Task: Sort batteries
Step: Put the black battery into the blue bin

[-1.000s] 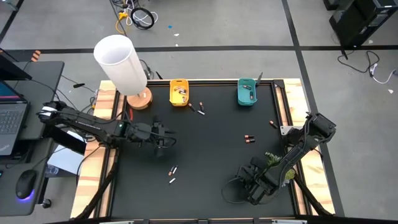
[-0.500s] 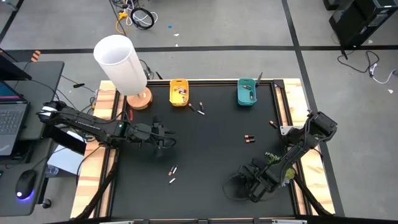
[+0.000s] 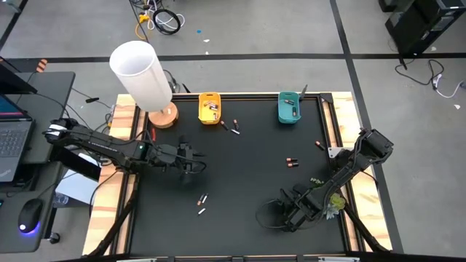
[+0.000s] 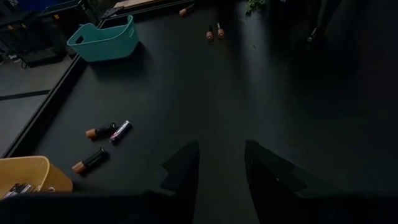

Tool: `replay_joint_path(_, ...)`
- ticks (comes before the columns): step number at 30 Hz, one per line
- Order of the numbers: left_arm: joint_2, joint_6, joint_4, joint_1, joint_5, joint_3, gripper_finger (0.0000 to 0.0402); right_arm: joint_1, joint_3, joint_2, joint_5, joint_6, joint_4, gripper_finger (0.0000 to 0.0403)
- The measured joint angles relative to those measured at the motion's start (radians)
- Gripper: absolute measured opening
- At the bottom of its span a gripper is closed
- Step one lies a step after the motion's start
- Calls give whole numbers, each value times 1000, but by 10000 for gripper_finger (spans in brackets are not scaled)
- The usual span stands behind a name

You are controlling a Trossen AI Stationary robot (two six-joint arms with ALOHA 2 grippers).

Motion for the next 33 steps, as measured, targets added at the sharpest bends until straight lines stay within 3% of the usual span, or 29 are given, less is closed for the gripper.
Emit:
replay_joint_path(6, 0, 0, 0, 0, 0, 0, 131, -25, 88, 8, 21, -53, -175, 42)
replay_joint_path(15, 0, -49, -3, 0, 25, -3, 131, -55, 166, 5, 62, -131, -263, 42)
replay_joint_path(19, 9, -59, 175, -1, 52, -68, 131, -94, 195, -11, 91, -166, -355, 42)
replay_joint_path(23, 36, -79, 369, -1, 75, -141, 131, -175, 195, -56, 103, -233, -431, 42)
replay_joint_path(27, 69, -81, 445, -1, 76, -180, 131, -283, 195, -120, 116, -324, -503, 42)
replay_joint_path(33, 105, -55, 552, 2, 40, -183, 131, -536, 196, -240, 189, -473, -563, 42)
